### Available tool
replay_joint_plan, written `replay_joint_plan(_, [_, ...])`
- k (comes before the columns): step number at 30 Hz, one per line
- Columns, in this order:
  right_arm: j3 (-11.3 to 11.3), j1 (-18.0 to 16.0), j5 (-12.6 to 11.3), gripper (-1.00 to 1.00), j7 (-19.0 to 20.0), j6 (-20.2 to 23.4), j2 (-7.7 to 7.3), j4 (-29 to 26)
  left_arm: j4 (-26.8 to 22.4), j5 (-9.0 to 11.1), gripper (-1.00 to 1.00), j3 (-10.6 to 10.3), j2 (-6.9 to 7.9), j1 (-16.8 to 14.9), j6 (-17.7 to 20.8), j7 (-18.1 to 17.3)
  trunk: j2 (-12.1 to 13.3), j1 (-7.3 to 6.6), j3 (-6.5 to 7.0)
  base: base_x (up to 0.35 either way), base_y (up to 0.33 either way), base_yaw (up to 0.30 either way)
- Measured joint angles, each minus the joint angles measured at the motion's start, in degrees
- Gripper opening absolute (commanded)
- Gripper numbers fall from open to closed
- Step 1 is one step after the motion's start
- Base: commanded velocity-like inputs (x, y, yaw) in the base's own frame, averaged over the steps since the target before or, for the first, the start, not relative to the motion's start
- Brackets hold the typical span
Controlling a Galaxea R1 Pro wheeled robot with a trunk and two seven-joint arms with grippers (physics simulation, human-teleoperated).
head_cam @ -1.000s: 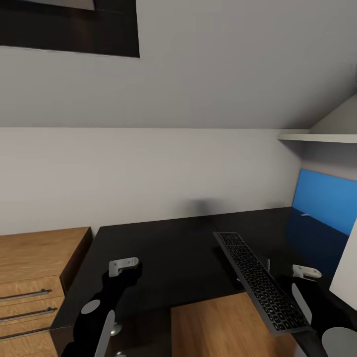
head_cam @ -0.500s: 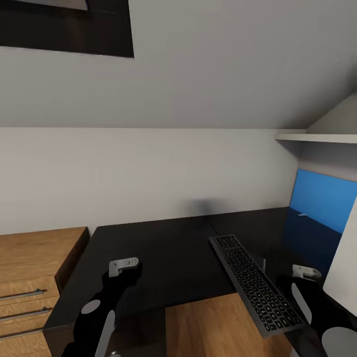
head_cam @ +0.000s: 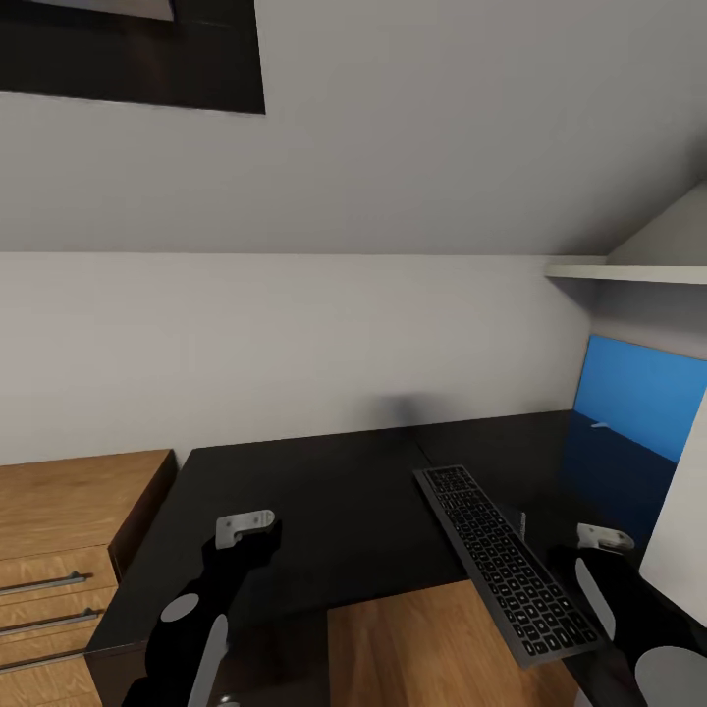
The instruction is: In the bedroom, organize the workspace by keeping the computer under the desk, ensuring the monitor is on the desk, placing the keyboard on the desk next to the monitor, placing the mouse on the desk next to the keyboard, moving the folder from the swivel chair onto the desk next to the mouse, stacking the notebook on top of the folder with the pen on top of the notebook, and positioning the swivel chair next to the desk.
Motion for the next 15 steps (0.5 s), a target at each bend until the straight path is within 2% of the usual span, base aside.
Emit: replay_joint_plan(15, [1.5, 0.0, 0.1, 1.00, -0.1, 0.1, 0.25, 0.1, 0.1, 0.0, 1.00, 0.0, 0.01, 0.0, 0.0, 0.0, 0.4, -0.21, 0.17, 0.000, 0.000, 0.000])
